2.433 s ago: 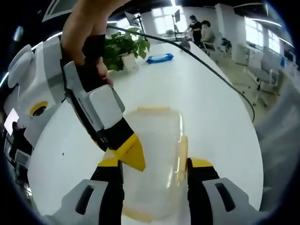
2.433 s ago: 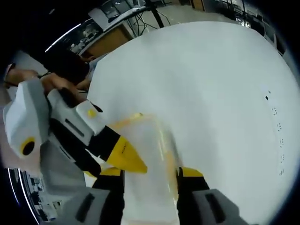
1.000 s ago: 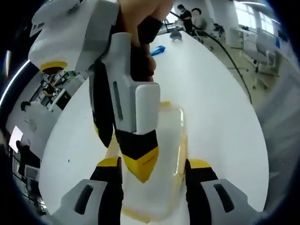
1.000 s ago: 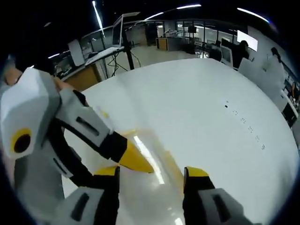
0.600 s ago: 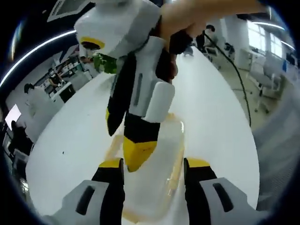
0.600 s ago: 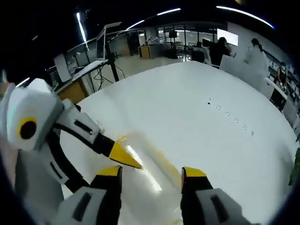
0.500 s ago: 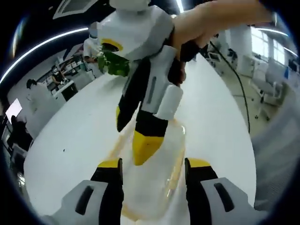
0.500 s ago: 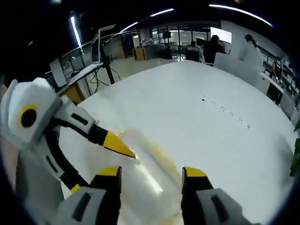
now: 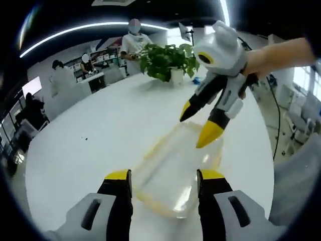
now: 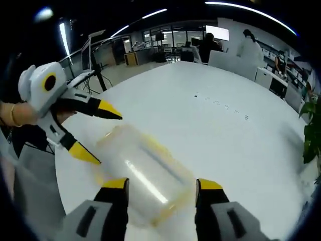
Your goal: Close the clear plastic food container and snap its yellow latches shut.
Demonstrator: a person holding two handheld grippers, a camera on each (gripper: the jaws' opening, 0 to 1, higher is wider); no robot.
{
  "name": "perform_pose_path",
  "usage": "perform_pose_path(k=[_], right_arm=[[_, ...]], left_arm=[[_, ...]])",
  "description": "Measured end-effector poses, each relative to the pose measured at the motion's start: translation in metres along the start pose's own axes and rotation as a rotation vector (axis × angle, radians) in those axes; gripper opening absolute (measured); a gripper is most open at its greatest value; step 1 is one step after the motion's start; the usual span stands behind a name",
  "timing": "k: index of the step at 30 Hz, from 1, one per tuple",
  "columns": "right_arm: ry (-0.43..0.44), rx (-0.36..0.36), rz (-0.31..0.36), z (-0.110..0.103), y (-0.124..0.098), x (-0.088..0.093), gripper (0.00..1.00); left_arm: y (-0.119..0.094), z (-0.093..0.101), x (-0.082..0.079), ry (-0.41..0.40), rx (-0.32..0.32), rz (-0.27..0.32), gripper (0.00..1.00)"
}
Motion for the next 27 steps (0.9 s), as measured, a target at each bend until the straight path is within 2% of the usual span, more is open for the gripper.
perform_pose_path(k=[2, 5, 6, 8, 12, 16, 17, 20, 27], right_arm=[[0.006, 0.013, -0.005, 0.002, -0.001, 0.005, 0.52], [0.051, -0.01, -0.007, -0.001, -0.003, 0.012, 0.51], [0.069, -0.013, 0.005, -0.002, -0.004, 0.013, 0.51], [0.092, -0.018, 0.005, -0.003, -0.005, 0.016, 0.51], [0.145, -0.027, -0.004, -0.004, -0.006, 0.02, 0.5], [0.188, -0.058, -0.01, -0.01, -0.005, 0.02, 0.42], [0.189, -0.056, -0.008, -0.01, -0.005, 0.02, 0.42], [0.215, -0.064, -0.005, -0.013, -0.003, 0.02, 0.41], [0.238, -0.071, -0.006, -0.023, 0.004, 0.013, 0.41]], left_arm=[[0.0, -0.002, 0.009, -0.049, -0.001, -0.018, 0.48], [0.0, -0.004, 0.02, -0.077, -0.01, -0.035, 0.5], [-0.001, -0.003, 0.019, -0.135, -0.003, -0.012, 0.49], [-0.001, -0.004, 0.021, -0.177, -0.001, -0.007, 0.5], [0.002, -0.006, 0.024, -0.237, 0.009, -0.005, 0.5], [0.002, -0.007, 0.026, -0.298, -0.005, -0.006, 0.5], [0.003, -0.009, 0.026, -0.323, -0.024, 0.001, 0.49], [0.003, -0.009, 0.027, -0.367, -0.03, 0.0, 0.42], [-0.003, -0.021, 0.033, -0.373, -0.041, -0.007, 0.4]])
Point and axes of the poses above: the point that each gripper's makers call its tool centre point, and the gripper's own axes: y roughly forward along the fingers, z roughly to its right, x roughly out of its underside, the point moved 2 cm from there along -y, roughly backward along the fingers, and after that the axes turned 5 degrees about -z, right-handed, at the moved point
